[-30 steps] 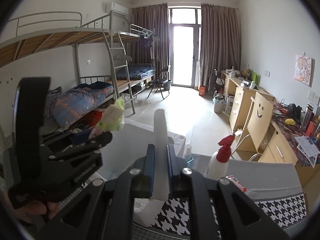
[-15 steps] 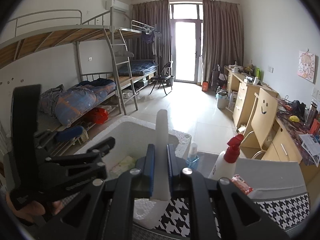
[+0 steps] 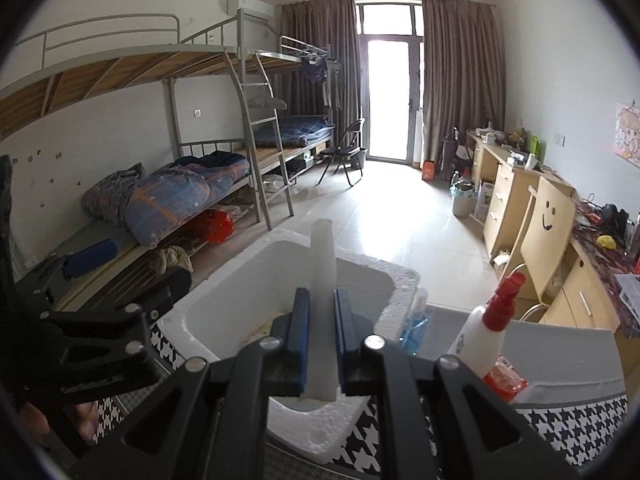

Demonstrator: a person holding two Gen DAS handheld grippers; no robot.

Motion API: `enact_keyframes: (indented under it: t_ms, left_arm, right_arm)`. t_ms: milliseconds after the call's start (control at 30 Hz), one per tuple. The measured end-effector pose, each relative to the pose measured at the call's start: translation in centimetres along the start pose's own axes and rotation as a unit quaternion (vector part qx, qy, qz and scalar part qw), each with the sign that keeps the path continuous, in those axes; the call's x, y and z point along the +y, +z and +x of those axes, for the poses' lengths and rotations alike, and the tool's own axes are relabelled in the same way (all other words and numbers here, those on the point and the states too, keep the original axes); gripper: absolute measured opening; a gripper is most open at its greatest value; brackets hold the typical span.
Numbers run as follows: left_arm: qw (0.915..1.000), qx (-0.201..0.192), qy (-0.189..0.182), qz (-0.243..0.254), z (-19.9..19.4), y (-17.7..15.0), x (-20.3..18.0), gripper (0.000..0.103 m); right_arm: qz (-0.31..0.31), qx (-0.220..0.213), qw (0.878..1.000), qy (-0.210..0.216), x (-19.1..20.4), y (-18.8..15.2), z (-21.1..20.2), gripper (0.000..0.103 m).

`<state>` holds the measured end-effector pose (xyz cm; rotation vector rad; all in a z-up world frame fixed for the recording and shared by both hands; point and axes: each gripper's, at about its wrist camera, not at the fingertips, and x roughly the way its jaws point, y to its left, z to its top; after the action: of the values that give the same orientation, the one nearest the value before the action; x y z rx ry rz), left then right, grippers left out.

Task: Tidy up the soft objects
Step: 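Open the right tool to release the white item into the foam box, then move both tools back from the foam box toward the table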

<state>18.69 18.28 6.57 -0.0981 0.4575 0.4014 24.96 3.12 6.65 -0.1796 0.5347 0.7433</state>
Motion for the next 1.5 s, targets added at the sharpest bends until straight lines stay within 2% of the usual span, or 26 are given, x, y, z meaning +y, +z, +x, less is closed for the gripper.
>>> enact_keyframes:
  t_ms: [267, 567, 600, 667, 733, 767, 1233, 1267, 1333, 1500]
  left_arm:
    - [0.9998, -0.001, 0.016, -0.009, -1.2, -1.1, 1.4, 0.102]
    - [0.9995, 0.005, 0.011, -0.028, -1.7, -1.9, 2.5, 0.102]
    - [0.9994, 0.006, 0.011, -0.031, -1.7, -2.0, 2.7, 0.102]
    - [0.9994, 0.009, 0.011, -0.031, -1.8, -2.2, 2.9, 0.102]
    - [0.9994, 0.01, 0.016, -0.028, -1.8, -2.4, 3.0, 0.102]
    - [0.9994, 0.011, 0.018, -0.027, -1.8, -2.3, 3.1, 0.102]
    - [0.9997, 0.008, 0.014, -0.019, -3.2, -2.4, 2.6, 0.102]
    - [0.9997, 0.008, 0.012, -0.018, -3.3, -2.5, 2.5, 0.102]
    - [0.9998, 0.007, 0.008, -0.014, -3.7, -2.5, 2.2, 0.102]
    - [1.0, 0.002, 0.004, -0.006, -4.8, -2.6, 1.6, 0.102]
  right_arm:
    - [-0.003, 0.013, 1.0, 0.007, 0.6, -0.2, 1.4, 0.015]
    - [0.004, 0.037, 0.999, 0.016, 1.0, -0.6, 2.9, 0.015]
    - [-0.002, 0.044, 0.999, 0.018, 1.1, -0.7, 3.1, 0.019]
    - [-0.007, 0.052, 0.998, 0.014, 1.3, -0.7, 3.4, 0.035]
    - [-0.007, 0.047, 0.999, 0.014, 1.5, -0.8, 3.2, 0.064]
    - [-0.009, 0.043, 0.999, 0.014, 1.6, -0.9, 3.0, 0.068]
    - [-0.013, 0.025, 1.0, 0.012, 1.7, -1.1, 0.0, 0.069]
    - [-0.012, 0.025, 1.0, 0.013, 1.7, -1.2, -0.2, 0.07]
    - [-0.007, 0.024, 1.0, 0.015, 1.6, -1.3, -0.8, 0.079]
    - [-0.011, 0.001, 1.0, 0.008, 1.6, -2.0, -3.0, 0.087]
